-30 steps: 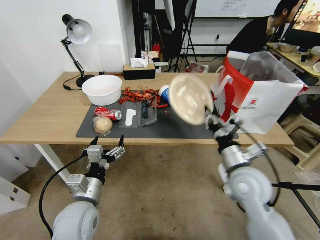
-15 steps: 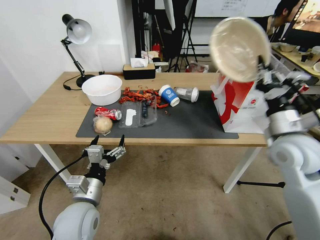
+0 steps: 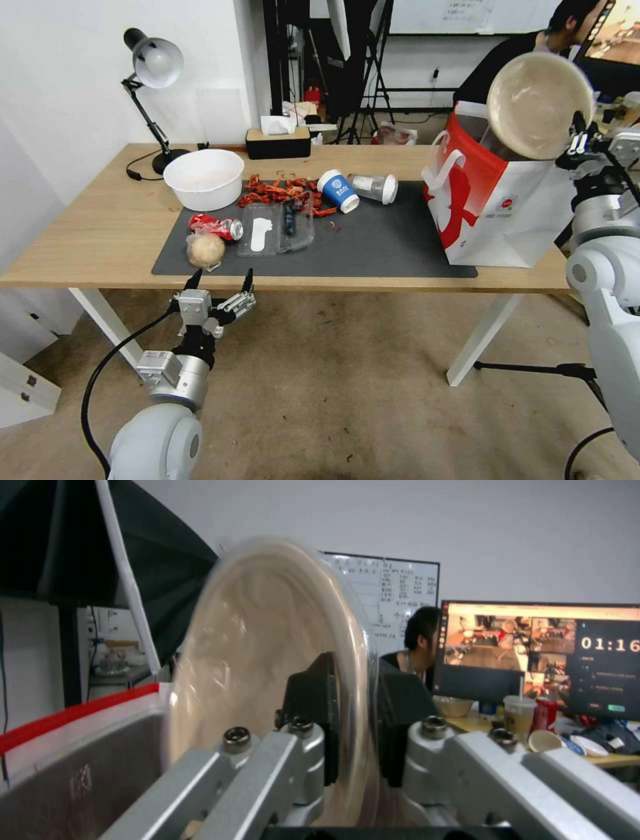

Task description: Pick up the trash from the table and place it into the takeout bag.

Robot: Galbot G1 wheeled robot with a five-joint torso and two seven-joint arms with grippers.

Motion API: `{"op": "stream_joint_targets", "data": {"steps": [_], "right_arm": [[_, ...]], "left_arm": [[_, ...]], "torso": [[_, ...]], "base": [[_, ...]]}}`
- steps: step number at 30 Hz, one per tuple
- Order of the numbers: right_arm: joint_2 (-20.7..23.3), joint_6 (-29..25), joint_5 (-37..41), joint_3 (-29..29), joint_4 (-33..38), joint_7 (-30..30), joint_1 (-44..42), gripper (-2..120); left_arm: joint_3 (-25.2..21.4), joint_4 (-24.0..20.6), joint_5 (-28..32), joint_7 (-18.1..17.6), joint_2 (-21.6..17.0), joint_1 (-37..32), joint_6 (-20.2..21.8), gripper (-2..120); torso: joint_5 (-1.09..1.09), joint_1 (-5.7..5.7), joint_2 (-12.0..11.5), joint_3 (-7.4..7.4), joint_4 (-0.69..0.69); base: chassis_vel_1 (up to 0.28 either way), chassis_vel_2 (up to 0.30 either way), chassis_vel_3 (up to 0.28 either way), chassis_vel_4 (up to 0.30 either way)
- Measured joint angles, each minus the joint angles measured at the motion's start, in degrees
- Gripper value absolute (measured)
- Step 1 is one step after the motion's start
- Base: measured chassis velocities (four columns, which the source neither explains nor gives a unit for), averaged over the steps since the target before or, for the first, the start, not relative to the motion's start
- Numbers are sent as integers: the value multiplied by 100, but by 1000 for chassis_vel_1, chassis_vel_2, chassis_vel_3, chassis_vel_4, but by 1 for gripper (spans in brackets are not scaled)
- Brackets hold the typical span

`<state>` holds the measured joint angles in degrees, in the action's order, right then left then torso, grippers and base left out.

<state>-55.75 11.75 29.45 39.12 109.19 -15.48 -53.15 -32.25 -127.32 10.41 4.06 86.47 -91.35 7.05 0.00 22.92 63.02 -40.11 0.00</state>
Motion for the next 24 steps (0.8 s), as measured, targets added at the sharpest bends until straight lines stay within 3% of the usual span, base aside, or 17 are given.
{"op": "stream_joint_targets", "data": {"steps": [3, 12, 18, 19, 21, 23, 24], "right_arm": [[-11, 90, -5, -3, 7, -20, -25, 26], [48, 52, 327, 36, 187, -64, -16, 56], [94, -134, 1896, 68, 1034, -59, -253, 81], [94, -134, 1896, 68, 1034, -59, -253, 81], [13, -153, 2002, 12, 1510, 16, -616, 92], [-3, -153, 2002, 1, 1571, 27, -667, 94], [-140, -155, 1899, -98, 1967, 99, -1081, 98]], "left_arm": [[-4, 5, 0, 2, 0, 3, 0, 100], [-13, 14, 9, 4, -13, 6, -1, 100], [-25, 39, 26, 4, -47, 29, -14, 100], [-25, 39, 26, 4, -47, 29, -14, 100], [-26, 69, 27, 5, -53, 40, -48, 100], [-27, 74, 27, 4, -53, 41, -56, 100], [-27, 99, 26, 5, -57, 42, -94, 100]], "torso": [[0, 0, 0, 0, 0], [0, 0, 1, 0, 0], [-2, 0, 1, 0, 1], [-2, 0, 1, 0, 1], [-1, 0, 1, 0, 0], [-1, 0, 1, 1, -1], [-1, 0, 1, 0, 0]], "base": [[0, 0, 0, 0], [0, 0, 0, 0], [0, 0, 0, 0], [0, 0, 0, 0], [0, 0, 0, 0], [0, 0, 0, 0], [0, 0, 0, 0]]}}
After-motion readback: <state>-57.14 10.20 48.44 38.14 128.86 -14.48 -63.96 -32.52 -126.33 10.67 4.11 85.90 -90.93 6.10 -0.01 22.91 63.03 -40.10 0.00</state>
